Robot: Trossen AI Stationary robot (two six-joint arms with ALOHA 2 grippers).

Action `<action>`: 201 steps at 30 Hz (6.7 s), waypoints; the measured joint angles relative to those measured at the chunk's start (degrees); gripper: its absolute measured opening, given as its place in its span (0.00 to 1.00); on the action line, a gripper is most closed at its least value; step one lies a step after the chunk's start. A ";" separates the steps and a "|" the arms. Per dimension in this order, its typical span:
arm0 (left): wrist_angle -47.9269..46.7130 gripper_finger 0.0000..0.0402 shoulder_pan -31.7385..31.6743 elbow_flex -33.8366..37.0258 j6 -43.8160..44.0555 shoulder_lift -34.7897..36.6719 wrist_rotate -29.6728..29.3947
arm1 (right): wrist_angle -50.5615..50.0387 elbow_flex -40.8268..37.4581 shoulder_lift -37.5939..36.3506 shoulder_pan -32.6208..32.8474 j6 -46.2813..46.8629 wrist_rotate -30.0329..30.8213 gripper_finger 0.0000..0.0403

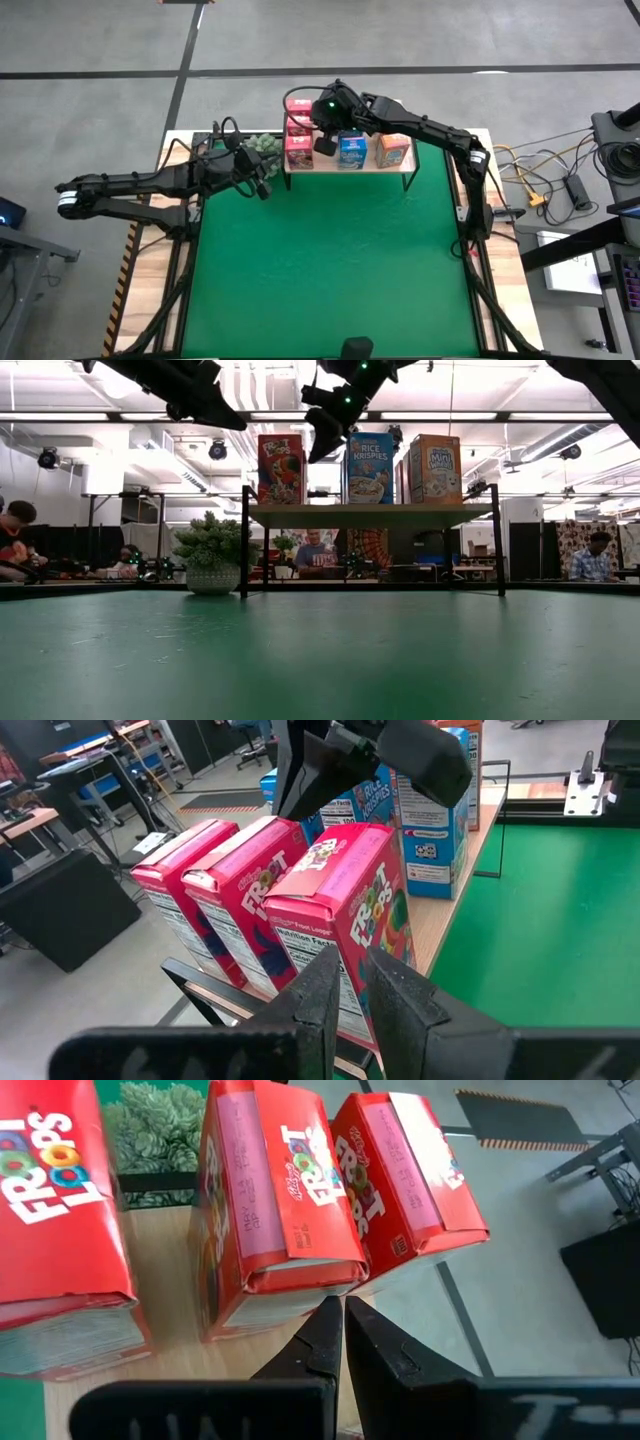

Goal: Stack cereal on shelf
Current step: Adjust the middle red cereal box, then return to Home Position

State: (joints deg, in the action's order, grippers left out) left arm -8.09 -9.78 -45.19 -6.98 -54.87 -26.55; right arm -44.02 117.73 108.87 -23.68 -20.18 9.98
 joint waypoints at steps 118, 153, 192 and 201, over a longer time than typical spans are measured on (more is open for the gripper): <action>13.35 0.09 8.61 44.52 3.15 54.11 29.63 | 53.93 -117.00 -107.76 13.67 9.09 -22.13 0.02; 14.46 0.09 8.55 44.50 4.09 53.68 21.55 | 53.21 -117.09 -107.22 13.57 19.58 -21.90 0.02; 14.45 0.09 8.57 44.48 4.10 53.62 21.53 | 53.21 -117.09 -107.22 13.56 19.58 -21.90 0.02; 14.45 0.09 8.57 44.48 4.09 53.62 21.54 | 53.21 -117.09 -107.22 13.57 19.58 -21.89 0.02</action>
State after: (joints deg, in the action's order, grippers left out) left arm 6.36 -1.21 -0.71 -2.89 -1.26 -5.01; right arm 9.19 0.64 1.65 -10.11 -0.60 -11.92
